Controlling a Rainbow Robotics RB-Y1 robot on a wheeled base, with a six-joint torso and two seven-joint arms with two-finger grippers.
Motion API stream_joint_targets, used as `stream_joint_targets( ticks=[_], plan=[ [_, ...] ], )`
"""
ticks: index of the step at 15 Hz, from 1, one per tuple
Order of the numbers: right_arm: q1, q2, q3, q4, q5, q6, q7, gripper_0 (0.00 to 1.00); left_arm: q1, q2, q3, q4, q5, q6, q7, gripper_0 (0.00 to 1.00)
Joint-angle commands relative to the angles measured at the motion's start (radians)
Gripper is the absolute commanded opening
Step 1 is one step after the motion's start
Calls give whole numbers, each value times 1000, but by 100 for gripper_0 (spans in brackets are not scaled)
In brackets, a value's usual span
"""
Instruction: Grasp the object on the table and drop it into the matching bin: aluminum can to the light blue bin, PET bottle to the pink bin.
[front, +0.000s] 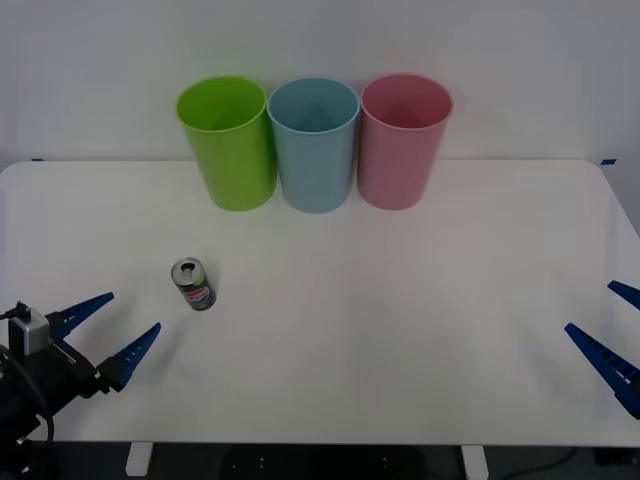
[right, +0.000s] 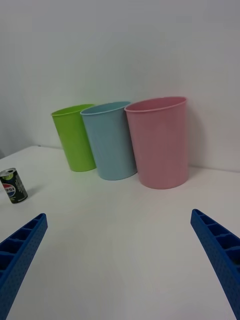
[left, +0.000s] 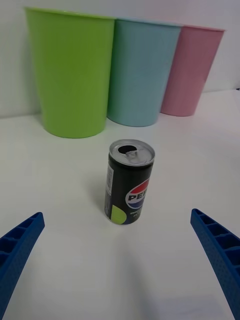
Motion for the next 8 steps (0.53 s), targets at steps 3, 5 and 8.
stream_joint_targets(
  ticks=[3,5,8],
  plan=[
    [0,0,0,0,0,0,0,100,-100,-28,-13,121,-44,31,-83,100],
    [0,0,0,0,0,0,0,100,-145,-28,-14,177,-44,33,-108,100],
    [0,0,0,0,0,0,0,100,-185,-28,-36,216,-76,59,-119,100]
  ],
)
